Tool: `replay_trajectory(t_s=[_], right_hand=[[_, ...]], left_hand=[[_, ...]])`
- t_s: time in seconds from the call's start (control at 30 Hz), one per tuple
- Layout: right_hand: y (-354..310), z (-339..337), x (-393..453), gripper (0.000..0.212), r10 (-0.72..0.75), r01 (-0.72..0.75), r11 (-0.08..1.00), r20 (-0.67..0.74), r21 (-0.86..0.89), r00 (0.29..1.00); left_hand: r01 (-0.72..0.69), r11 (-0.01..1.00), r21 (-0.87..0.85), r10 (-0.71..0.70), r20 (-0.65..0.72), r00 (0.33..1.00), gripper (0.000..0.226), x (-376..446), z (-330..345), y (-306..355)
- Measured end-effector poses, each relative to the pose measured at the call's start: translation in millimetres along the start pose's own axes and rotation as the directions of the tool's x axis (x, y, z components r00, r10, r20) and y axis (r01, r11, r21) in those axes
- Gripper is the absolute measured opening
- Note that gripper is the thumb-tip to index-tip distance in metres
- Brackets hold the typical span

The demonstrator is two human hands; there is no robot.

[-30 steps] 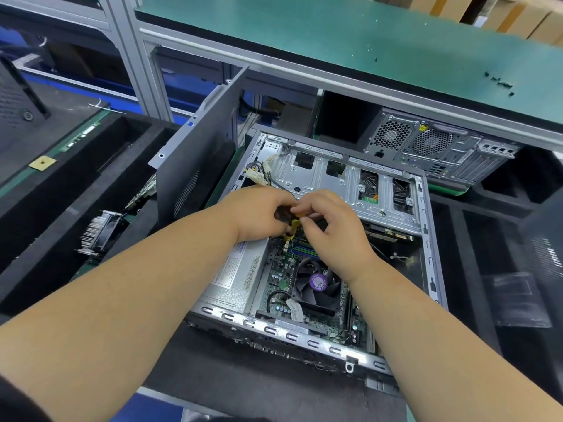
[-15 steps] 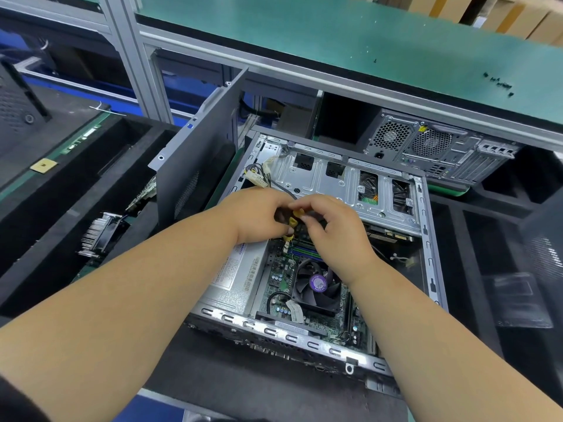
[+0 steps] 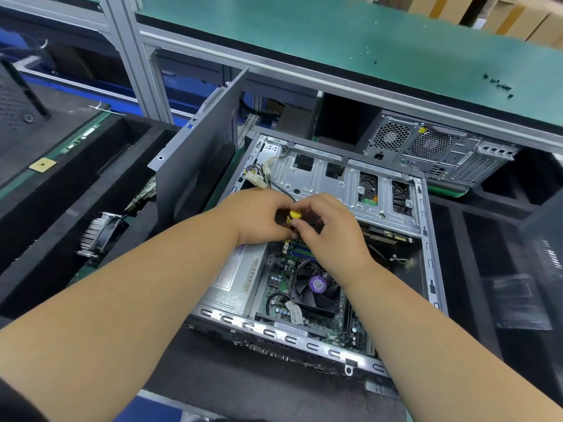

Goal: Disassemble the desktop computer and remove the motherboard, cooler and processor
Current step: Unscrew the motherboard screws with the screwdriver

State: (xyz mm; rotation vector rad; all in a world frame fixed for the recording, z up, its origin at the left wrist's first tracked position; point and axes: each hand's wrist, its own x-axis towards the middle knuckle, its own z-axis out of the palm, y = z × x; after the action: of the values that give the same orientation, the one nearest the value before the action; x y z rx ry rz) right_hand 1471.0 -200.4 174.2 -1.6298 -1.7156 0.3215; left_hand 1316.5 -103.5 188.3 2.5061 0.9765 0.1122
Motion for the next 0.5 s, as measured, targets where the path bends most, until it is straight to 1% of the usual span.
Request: replay_trajectory(t_s=[0.13, 0.2, 0.27, 0.37, 0.5], right_hand=[[0.6, -1.3, -1.4, 0.026, -0.031, 0.031, 0.999, 0.031, 0.012, 0.999], [-0.1, -0.5, -1.9, 0.025, -0.037, 0.036, 0.998, 0.022, 0.045, 0.999], [-0.9, 0.3, -2.2, 0.019, -0.012, 0.011, 0.997, 0.003, 0.075, 1.0], [-2.0, 1.1, -1.7, 0.018, 0.019, -0.017, 0.995, -0.013, 0.096, 1.0], [-1.9, 1.0, 0.0, 0.021, -0.01, 0.011, 1.0, -0.022, 0.02, 1.0]], left_hand=[[0.017, 0.999, -0.045, -0.016, 0.012, 1.0, 0.013, -0.7, -2.0, 0.6], [0.018, 0.999, -0.034, -0.018, 0.009, 1.0, 0.011, -1.0, -2.0, 0.4], [0.024, 1.0, -0.013, -0.024, 0.002, 1.0, 0.009, -1.2, -1.4, 0.3], [0.031, 0.999, -0.01, -0.032, -0.007, 0.999, 0.011, -0.8, -0.1, 0.3], [0.03, 0.999, -0.042, -0.029, 0.026, 0.999, 0.021, 0.2, -0.3, 0.6]])
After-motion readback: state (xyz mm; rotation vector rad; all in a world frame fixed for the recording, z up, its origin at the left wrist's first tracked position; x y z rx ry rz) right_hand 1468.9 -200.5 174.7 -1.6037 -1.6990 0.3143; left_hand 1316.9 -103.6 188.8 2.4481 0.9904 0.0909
